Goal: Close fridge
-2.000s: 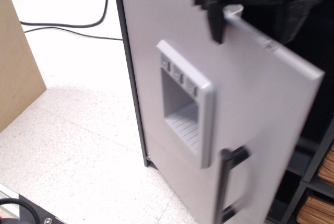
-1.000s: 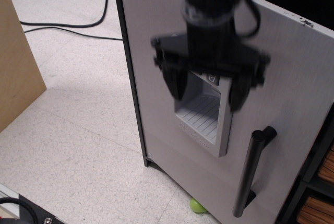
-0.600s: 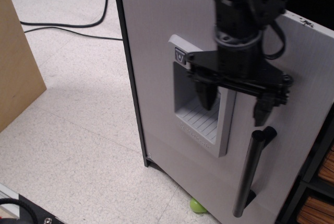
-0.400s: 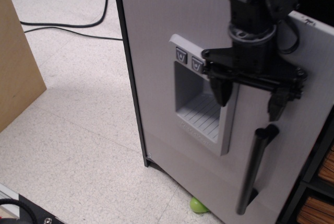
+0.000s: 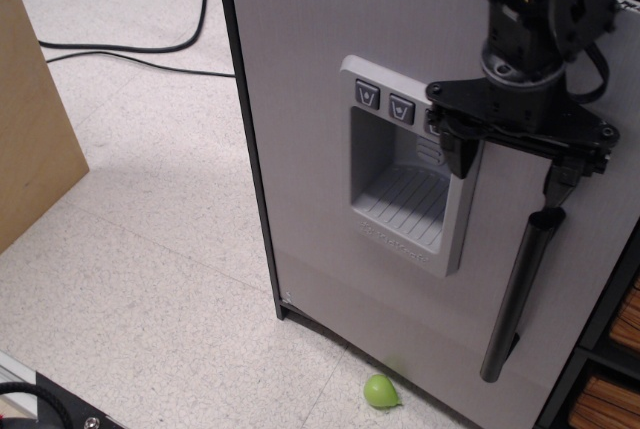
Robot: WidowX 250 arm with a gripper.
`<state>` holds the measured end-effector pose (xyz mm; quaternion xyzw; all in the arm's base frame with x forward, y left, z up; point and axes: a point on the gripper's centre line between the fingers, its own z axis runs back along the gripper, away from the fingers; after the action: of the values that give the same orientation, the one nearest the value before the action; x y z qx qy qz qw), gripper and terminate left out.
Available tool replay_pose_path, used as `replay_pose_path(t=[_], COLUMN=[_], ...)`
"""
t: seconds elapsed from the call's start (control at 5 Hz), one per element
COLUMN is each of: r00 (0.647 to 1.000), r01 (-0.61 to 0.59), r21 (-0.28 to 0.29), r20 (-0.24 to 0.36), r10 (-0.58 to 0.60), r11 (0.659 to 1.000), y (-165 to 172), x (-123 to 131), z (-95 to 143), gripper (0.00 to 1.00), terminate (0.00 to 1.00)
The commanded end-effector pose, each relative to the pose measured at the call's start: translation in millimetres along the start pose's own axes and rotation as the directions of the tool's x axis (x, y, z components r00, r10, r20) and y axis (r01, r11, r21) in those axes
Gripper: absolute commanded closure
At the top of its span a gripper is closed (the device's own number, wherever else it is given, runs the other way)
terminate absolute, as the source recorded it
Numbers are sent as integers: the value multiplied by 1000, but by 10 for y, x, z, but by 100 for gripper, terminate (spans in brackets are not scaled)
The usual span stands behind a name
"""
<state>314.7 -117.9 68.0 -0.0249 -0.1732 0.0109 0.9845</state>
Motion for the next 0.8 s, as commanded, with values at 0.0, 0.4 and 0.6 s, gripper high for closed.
replay_pose_path(t=[0.0, 0.4, 0.6], r00=[992, 990, 991], r01=[-26, -49, -50], r21=[9, 3, -39], r20=[127, 133, 123], r10=[25, 48, 54], r11=[1000, 999, 998], y=[-46, -40, 19], x=[398, 526, 417], z=[-7, -27, 147], gripper=[0, 0, 0], terminate=[0, 0, 0])
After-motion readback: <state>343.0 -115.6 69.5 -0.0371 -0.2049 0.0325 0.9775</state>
